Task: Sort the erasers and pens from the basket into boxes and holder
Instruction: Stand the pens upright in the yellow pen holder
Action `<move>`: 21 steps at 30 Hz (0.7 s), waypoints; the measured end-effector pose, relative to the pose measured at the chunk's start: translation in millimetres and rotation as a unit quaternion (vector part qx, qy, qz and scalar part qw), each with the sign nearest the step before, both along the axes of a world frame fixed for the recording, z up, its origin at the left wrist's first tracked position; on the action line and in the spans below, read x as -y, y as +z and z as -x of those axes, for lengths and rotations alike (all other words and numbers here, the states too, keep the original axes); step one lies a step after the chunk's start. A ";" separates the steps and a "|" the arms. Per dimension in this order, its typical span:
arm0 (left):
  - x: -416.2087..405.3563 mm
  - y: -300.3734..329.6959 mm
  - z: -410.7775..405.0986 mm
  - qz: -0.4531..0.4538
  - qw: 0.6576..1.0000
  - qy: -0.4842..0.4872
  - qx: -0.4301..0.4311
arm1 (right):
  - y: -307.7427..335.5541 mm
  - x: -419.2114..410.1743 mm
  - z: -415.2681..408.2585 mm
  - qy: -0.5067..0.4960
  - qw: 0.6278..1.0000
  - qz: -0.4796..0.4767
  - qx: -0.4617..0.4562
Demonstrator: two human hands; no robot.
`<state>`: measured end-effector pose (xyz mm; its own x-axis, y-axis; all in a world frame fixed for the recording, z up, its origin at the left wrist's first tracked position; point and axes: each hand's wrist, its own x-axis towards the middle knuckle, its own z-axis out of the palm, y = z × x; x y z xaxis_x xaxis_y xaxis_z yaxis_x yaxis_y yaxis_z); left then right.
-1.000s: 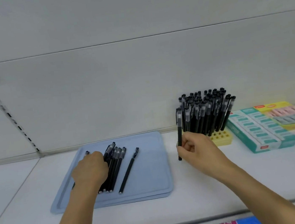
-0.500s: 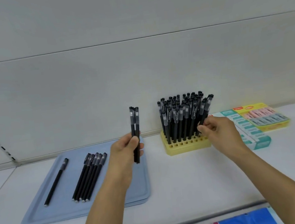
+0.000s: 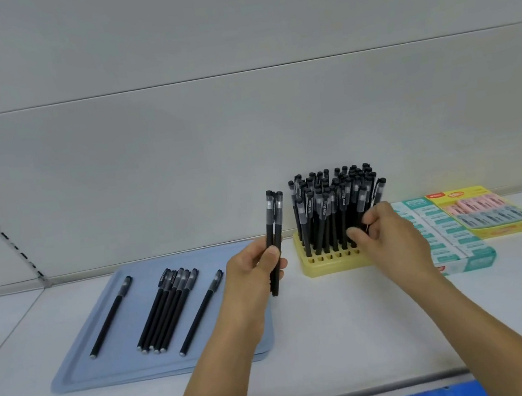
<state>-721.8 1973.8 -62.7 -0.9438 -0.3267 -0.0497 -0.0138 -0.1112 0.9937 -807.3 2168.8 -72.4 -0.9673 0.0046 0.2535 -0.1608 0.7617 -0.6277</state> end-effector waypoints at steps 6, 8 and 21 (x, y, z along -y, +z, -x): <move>-24.6 2.8 1.8 0.099 0.988 -0.119 -0.026 | 28.2 33.0 -37.0 0.216 0.946 0.241 0.018; -27.9 7.6 3.7 0.101 0.986 -0.124 -0.038 | 31.5 27.2 -31.9 0.202 0.952 0.229 -0.004; -20.3 7.6 -2.8 0.105 0.992 -0.040 -0.053 | 28.7 -24.7 14.5 0.036 0.989 0.054 -0.131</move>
